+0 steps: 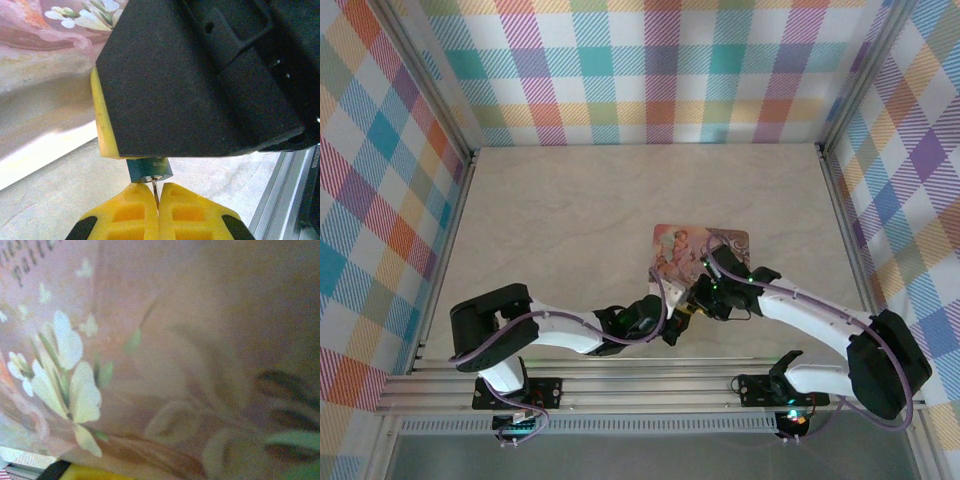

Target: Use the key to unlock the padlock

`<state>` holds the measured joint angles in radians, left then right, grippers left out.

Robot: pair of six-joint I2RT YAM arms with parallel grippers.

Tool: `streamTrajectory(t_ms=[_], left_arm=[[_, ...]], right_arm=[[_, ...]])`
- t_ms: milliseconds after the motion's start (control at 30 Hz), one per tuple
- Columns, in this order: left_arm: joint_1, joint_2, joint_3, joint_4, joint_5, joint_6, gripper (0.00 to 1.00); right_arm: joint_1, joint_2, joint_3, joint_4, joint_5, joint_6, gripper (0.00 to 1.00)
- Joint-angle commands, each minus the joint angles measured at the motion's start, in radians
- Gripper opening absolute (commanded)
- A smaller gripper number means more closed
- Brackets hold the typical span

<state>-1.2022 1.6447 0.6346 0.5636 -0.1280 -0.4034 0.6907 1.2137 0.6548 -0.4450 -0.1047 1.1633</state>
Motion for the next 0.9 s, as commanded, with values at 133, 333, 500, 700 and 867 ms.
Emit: streamTrajectory(t_ms=[133, 333, 500, 700, 867], left_arm=[[0.014, -0.033, -0.082, -0.042, -0.063, -0.004, 0.00], [0.020, -0.026, -0.067, -0.059, -0.032, 0.000, 0.00], [0.035, -0.032, -0.071, -0.027, 0.018, -0.063, 0.00], [0.130, -0.003, -0.137, 0.195, 0.233, -0.287, 0.00], [0.170, 0.023, -0.151, 0.299, 0.353, -0.399, 0.00]], right_arm=[[0.007, -0.086, 0.027, -0.124, -0.084, 0.026, 0.51], [0.007, -0.119, -0.012, -0.100, -0.075, 0.060, 0.57], [0.007, -0.178, -0.062, -0.058, -0.043, 0.100, 0.58], [0.014, -0.229, -0.158, 0.096, -0.008, 0.170, 0.57], [0.025, -0.168, -0.155, 0.160, -0.004, 0.153, 0.58]])
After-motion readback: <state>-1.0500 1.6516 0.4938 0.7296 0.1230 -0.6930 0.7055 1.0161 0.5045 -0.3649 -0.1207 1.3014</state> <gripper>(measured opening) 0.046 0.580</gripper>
